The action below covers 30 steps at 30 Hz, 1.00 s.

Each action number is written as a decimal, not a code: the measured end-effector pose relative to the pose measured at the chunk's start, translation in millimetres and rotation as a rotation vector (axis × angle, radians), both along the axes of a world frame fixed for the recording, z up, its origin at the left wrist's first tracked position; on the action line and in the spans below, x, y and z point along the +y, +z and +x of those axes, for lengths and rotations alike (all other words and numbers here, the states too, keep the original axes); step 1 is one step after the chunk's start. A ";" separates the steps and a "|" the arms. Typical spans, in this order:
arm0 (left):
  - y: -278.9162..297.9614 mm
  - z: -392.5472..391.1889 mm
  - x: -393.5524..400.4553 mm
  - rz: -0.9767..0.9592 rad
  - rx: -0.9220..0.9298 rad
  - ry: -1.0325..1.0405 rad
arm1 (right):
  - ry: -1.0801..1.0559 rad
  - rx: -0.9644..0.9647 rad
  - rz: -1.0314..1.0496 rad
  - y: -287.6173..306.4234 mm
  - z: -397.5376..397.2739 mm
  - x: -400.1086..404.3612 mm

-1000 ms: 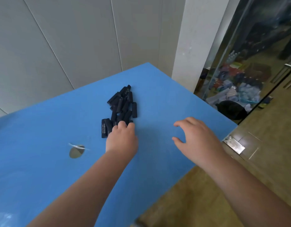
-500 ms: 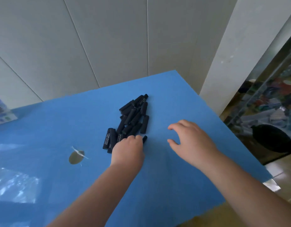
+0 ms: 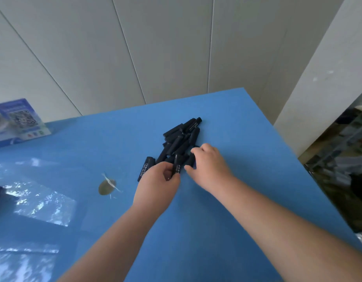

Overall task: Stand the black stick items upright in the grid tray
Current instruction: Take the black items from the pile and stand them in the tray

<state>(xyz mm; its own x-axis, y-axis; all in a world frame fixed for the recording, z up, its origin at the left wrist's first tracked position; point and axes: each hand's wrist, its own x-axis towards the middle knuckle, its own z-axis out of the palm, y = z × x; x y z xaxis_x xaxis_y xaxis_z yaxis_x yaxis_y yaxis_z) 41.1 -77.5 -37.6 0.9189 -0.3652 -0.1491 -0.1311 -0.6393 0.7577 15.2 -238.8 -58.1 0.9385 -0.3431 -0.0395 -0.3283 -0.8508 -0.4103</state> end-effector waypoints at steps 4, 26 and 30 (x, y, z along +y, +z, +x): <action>4.2 1.3 2.1 -0.075 0.061 0.052 | -0.018 0.028 -0.043 -6.9 13.2 9.9; 15.5 -21.1 -50.7 -0.443 0.487 -0.053 | -0.450 -0.042 0.965 12.9 -86.5 -74.0; 19.0 -33.8 -52.8 -0.505 0.498 0.004 | -0.439 -0.134 1.229 19.7 -99.8 -76.0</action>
<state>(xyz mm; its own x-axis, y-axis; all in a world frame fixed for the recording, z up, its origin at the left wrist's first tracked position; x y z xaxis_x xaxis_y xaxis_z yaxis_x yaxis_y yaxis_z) 7.3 -130.3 -18.6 0.7872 -0.4973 -0.3648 0.3094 -0.1933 0.9311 -84.7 -314.7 -38.4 0.7795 -0.4261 -0.4591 -0.3769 0.2662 -0.8872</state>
